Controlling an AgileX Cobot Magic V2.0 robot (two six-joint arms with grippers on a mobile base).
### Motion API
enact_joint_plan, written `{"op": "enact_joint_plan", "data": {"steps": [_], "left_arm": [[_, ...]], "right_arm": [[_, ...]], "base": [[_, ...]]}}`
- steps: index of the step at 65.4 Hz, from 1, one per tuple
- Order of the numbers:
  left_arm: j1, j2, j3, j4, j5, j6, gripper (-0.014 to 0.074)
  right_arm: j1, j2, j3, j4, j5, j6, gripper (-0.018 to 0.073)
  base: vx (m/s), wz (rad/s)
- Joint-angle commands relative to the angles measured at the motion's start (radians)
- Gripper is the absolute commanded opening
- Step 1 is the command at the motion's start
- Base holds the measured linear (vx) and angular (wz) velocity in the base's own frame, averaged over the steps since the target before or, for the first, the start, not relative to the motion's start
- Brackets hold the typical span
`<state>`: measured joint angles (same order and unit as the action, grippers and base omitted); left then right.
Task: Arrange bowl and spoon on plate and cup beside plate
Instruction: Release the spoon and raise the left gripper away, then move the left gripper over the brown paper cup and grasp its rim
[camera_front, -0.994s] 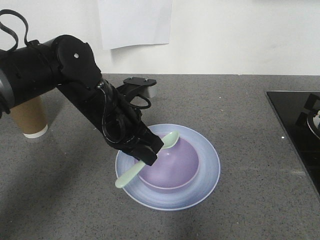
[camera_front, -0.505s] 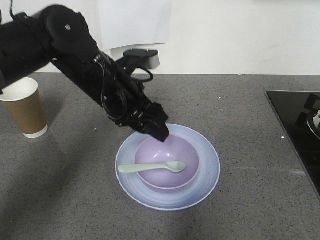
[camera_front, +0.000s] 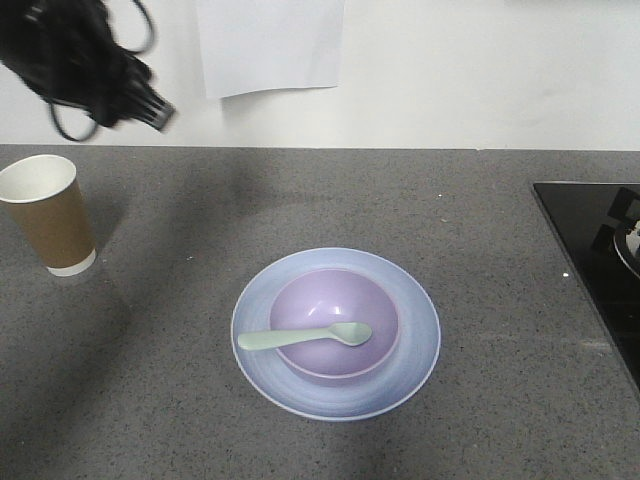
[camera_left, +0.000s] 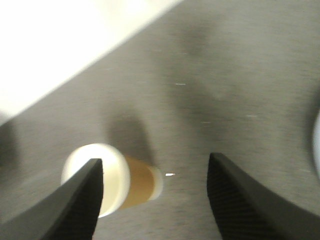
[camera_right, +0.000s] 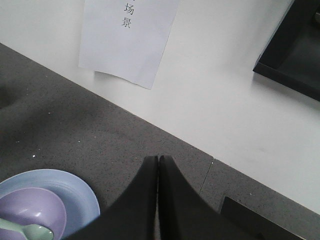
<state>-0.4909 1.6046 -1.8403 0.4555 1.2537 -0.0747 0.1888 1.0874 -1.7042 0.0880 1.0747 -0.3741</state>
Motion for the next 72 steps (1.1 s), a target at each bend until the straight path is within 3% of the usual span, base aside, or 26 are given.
{"op": "enact_joint_plan", "data": {"steps": [1,14,20,31,42,54,72], "left_arm": [[0.059,-0.07,-0.03,0.129,-0.031,-0.045,0.0444],[0.291,-0.091,-0.03,0.085,-0.098,-0.047,0.0444],[0.391,-0.084,-0.03,-0.023,-0.136,-0.043,0.0444],[0.547,-0.047,-0.03,-0.302,-0.17,0.003,0.0444],[0.613,0.034,-0.03,-0.455,-0.13,0.036,0.0444],[0.62,0.103,-0.03,-0.494,-0.1,0.036,0.0444],[0.62,0.17,-0.03,-0.494,-0.114,0.035,0.0444]], "right_arm": [[-0.007,-0.007,-0.018,0.0,-0.065,0.0,-0.0005],[-0.007,-0.007,-0.018,0.0,-0.054,0.0,-0.0005],[-0.007,-0.007,-0.018,0.0,-0.05,0.0,-0.0005],[-0.007,-0.007,-0.018,0.0,-0.046,0.0,-0.0005],[-0.007,-0.007,-0.018,0.008,-0.045,0.0,-0.0005],[-0.007,-0.007,-0.018,0.008,-0.041,0.0,-0.0005],[-0.007,-0.007,-0.018,0.008,-0.038,0.0,-0.0005]], "base": [[0.0,0.0],[0.0,0.0],[0.0,0.0],[0.0,0.0],[0.0,0.0],[0.0,0.0],[0.0,0.0]]}}
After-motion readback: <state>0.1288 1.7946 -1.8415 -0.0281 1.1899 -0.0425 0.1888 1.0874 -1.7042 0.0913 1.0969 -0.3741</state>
